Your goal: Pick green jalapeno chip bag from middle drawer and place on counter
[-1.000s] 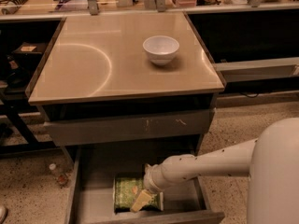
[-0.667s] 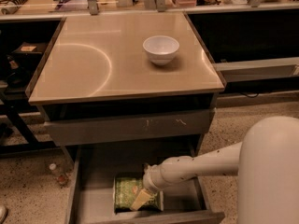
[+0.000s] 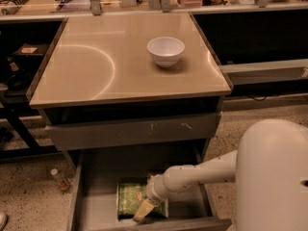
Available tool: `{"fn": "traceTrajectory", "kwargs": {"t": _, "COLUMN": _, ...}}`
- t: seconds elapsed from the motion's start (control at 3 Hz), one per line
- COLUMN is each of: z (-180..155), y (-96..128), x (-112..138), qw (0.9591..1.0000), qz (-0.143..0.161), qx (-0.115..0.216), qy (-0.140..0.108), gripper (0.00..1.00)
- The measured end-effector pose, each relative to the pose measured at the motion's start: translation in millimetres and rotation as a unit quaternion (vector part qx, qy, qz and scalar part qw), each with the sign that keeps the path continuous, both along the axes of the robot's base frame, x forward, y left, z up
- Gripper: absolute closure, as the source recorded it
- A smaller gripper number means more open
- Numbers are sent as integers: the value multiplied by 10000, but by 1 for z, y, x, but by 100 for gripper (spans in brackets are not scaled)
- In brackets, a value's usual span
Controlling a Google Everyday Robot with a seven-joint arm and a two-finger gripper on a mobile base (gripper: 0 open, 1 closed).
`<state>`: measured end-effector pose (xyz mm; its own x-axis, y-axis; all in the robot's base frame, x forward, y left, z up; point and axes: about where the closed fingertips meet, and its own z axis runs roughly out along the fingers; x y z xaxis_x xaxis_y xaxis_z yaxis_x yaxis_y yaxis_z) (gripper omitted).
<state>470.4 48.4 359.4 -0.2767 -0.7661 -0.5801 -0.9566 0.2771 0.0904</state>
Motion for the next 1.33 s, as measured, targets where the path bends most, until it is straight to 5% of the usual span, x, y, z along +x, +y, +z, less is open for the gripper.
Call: {"fn": "traceTrajectory", "kwargs": {"t": 1.33, "z": 0, "y": 0, "x": 0, "qw": 10000, "qz": 0, "qx": 0, "qy": 0, "gripper": 88}}
